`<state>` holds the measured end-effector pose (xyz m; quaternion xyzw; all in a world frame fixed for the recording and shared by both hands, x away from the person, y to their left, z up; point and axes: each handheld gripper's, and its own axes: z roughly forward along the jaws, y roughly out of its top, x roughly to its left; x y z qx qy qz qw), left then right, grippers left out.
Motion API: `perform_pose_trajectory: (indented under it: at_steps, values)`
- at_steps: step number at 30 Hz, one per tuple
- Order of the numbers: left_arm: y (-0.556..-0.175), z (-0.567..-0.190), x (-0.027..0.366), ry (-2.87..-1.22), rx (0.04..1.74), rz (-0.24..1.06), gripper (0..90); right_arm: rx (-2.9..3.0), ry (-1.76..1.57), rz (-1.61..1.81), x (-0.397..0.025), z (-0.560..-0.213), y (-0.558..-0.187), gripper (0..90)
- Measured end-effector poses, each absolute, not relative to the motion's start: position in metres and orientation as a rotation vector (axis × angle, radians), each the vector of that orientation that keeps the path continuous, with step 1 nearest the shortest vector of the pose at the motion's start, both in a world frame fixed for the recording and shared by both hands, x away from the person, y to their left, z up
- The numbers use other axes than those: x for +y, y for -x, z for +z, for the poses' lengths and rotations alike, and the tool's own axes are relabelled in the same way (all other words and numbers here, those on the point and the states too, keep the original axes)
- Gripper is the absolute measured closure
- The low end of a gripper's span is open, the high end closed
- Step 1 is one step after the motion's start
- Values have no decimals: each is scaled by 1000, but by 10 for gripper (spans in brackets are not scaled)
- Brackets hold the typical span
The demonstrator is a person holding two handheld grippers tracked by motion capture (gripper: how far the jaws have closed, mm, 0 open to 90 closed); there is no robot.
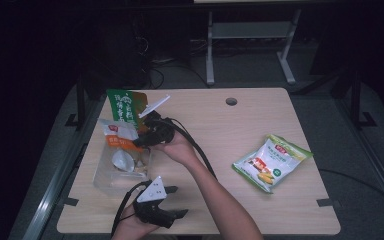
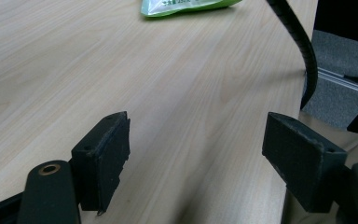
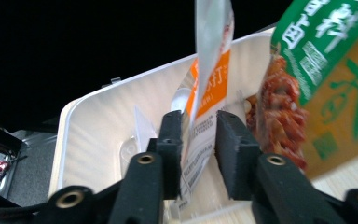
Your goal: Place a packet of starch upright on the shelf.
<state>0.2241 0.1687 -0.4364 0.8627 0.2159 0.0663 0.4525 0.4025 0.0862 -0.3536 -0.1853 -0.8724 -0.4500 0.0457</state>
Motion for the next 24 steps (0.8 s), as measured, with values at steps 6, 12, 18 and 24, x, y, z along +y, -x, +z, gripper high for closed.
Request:
perform_pose_trajectory:
  at_steps: [6,12,18,24]
  values:
    - [-225,-438,166,-2150,524,160,227,-2630,603,-1394,66,-350,-399,631]
    - [-225,-439,165,-2148,525,170,226,-2650,645,-1397,46,-348,-394,603]
    - [-225,-440,164,-2139,540,166,226,-2663,684,-1393,25,-349,-390,582]
    - [-226,-439,166,-2138,544,173,227,-2659,722,-1389,6,-351,-389,571]
